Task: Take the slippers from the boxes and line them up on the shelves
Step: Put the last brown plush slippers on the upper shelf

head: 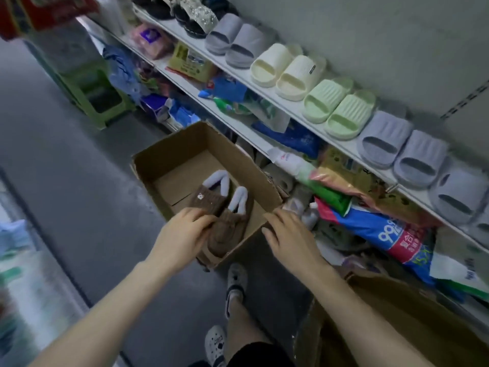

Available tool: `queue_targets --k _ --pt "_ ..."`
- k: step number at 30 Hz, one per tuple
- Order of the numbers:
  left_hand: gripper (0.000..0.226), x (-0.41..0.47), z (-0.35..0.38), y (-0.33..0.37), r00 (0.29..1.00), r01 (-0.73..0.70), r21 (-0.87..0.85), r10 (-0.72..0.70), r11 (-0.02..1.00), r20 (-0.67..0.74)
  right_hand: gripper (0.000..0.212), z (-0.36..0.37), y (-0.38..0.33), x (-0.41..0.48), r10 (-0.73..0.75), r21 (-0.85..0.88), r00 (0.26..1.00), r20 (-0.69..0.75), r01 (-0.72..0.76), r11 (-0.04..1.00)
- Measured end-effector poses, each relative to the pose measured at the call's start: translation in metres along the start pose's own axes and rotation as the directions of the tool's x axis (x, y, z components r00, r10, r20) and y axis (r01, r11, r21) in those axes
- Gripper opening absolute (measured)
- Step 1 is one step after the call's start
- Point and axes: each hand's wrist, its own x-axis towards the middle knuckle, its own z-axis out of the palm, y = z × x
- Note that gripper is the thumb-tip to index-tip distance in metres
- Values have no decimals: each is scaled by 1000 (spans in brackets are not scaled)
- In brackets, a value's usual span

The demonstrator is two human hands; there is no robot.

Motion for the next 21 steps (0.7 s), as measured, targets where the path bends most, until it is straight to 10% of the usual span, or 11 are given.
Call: queue_targets --k 11,21 --pt "39 98 102 -124 940 178 16 -175 984 292 50 153 25 142 217 97 789 574 -328 940" --pt "64 190 213 -221 819 267 91 -275 960 503 69 261 26 188 455 42 582 674 -645 763"
